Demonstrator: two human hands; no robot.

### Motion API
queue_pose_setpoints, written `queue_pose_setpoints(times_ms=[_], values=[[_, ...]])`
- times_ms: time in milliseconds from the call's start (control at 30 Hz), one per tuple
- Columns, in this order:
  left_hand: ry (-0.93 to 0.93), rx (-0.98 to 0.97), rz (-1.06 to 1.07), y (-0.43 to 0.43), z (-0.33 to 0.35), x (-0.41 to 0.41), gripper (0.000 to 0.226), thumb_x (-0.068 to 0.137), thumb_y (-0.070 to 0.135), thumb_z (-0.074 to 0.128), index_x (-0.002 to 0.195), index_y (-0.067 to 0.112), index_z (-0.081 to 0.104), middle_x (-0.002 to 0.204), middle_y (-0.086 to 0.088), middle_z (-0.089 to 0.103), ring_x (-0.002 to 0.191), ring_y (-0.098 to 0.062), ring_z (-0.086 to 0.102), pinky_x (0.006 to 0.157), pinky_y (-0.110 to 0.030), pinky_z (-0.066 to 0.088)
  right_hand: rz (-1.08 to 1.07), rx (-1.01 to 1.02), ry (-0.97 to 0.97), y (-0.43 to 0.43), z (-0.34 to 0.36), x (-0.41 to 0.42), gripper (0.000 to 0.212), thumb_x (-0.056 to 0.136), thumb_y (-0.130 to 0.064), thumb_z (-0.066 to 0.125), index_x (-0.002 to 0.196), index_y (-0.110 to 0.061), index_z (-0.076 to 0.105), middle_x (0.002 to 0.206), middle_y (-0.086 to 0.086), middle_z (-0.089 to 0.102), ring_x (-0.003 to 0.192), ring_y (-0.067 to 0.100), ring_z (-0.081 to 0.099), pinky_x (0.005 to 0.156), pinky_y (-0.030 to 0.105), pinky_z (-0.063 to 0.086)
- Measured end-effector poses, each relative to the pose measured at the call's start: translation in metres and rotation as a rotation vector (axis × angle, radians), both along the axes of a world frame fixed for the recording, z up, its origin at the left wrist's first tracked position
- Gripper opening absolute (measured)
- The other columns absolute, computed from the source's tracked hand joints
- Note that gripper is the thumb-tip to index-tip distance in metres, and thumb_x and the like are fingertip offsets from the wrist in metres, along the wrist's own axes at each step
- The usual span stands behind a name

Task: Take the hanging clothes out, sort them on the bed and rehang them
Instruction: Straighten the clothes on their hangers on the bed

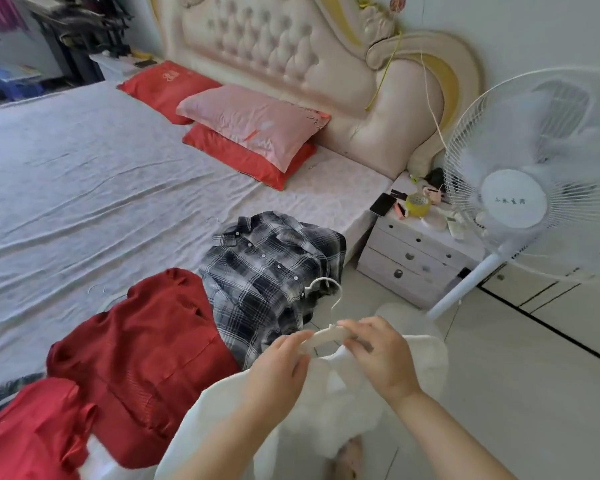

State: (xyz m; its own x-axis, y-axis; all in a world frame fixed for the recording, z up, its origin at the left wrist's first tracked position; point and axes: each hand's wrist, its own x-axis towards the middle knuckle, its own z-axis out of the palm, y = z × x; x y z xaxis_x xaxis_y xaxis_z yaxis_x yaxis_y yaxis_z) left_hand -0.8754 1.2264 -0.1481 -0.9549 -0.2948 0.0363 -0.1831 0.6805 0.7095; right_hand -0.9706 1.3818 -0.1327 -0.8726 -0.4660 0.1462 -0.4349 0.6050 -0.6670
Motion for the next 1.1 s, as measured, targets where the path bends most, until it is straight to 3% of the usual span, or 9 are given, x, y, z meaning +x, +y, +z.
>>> queue_pose_setpoints(times_ms=[200,333,433,600,733,900,1000,1100], values=[[-0.006,-0.007,0.149,-0.014,-0.005,-0.096,0.036,0.091,0.018,0.052,0.127,0.021,0.052,0.118,0.002,0.058,0.108,-0.016,0.054,0.082,-0.010,0.028,0.161,0.010,0.002,-0.030,-0.011,-0.121,0.026,0.077,-0.012,0.072,0.101,-0.024,0.072,0.085,-0.002,0.062,0.079,0.015,0.059,0.071,0.019,0.042],[-0.028,0.010,0.246,-0.023,0.001,-0.152,0.037,0.093,0.018,0.050,0.129,0.021,0.050,0.121,0.002,0.056,0.110,-0.016,0.053,0.085,-0.015,0.032,0.276,-0.008,-0.023,-0.051,-0.006,-0.190,0.026,0.078,-0.013,0.072,0.101,-0.024,0.072,0.084,-0.004,0.062,0.078,0.012,0.058,0.071,0.011,0.039],[-0.041,0.035,0.316,-0.035,0.003,-0.187,0.037,0.093,0.018,0.048,0.130,0.022,0.048,0.121,0.003,0.055,0.109,-0.014,0.052,0.081,-0.012,0.029,0.337,-0.015,-0.066,-0.074,-0.008,-0.238,0.028,0.077,-0.010,0.072,0.100,-0.025,0.072,0.084,-0.006,0.061,0.079,0.010,0.058,0.074,0.013,0.041],[-0.073,0.046,0.385,-0.071,-0.006,-0.235,0.038,0.093,0.019,0.046,0.131,0.025,0.046,0.121,0.004,0.054,0.109,-0.013,0.051,0.075,-0.010,0.025,0.416,-0.020,-0.092,-0.120,-0.014,-0.294,0.029,0.077,-0.011,0.072,0.101,-0.027,0.072,0.078,-0.018,0.054,0.077,0.004,0.054,0.073,0.005,0.039],[-0.061,0.036,0.410,-0.112,-0.019,-0.272,0.038,0.094,0.020,0.046,0.131,0.025,0.046,0.123,0.005,0.054,0.109,-0.011,0.050,0.077,-0.009,0.026,0.444,0.011,-0.092,-0.167,-0.023,-0.337,0.028,0.077,-0.012,0.072,0.099,-0.030,0.072,0.080,-0.011,0.058,0.079,0.002,0.052,0.073,0.010,0.039],[-0.067,0.052,0.438,-0.169,-0.032,-0.308,0.038,0.094,0.021,0.045,0.131,0.026,0.046,0.125,0.006,0.054,0.109,-0.009,0.050,0.079,-0.011,0.028,0.479,0.028,-0.126,-0.226,-0.030,-0.373,0.029,0.078,-0.014,0.071,0.097,-0.035,0.072,0.075,-0.014,0.055,0.080,-0.002,0.054,0.070,0.004,0.037],[-0.078,0.057,0.473,-0.196,-0.036,-0.321,0.038,0.093,0.018,0.046,0.130,0.024,0.048,0.119,0.003,0.056,0.104,-0.012,0.052,0.073,-0.010,0.026,0.519,0.068,-0.087,-0.261,-0.033,-0.391,0.026,0.077,-0.013,0.072,0.098,-0.030,0.072,0.072,-0.018,0.051,0.080,-0.010,0.051,0.069,0.001,0.035],[-0.109,0.077,0.520,-0.220,-0.041,-0.326,0.038,0.091,0.016,0.048,0.129,0.023,0.049,0.117,0.002,0.058,0.105,-0.015,0.053,0.075,-0.013,0.027,0.566,0.077,-0.103,-0.292,-0.038,-0.399,0.026,0.077,-0.013,0.072,0.097,-0.031,0.072,0.073,-0.014,0.055,0.073,-0.004,0.052,0.071,0.004,0.037]])
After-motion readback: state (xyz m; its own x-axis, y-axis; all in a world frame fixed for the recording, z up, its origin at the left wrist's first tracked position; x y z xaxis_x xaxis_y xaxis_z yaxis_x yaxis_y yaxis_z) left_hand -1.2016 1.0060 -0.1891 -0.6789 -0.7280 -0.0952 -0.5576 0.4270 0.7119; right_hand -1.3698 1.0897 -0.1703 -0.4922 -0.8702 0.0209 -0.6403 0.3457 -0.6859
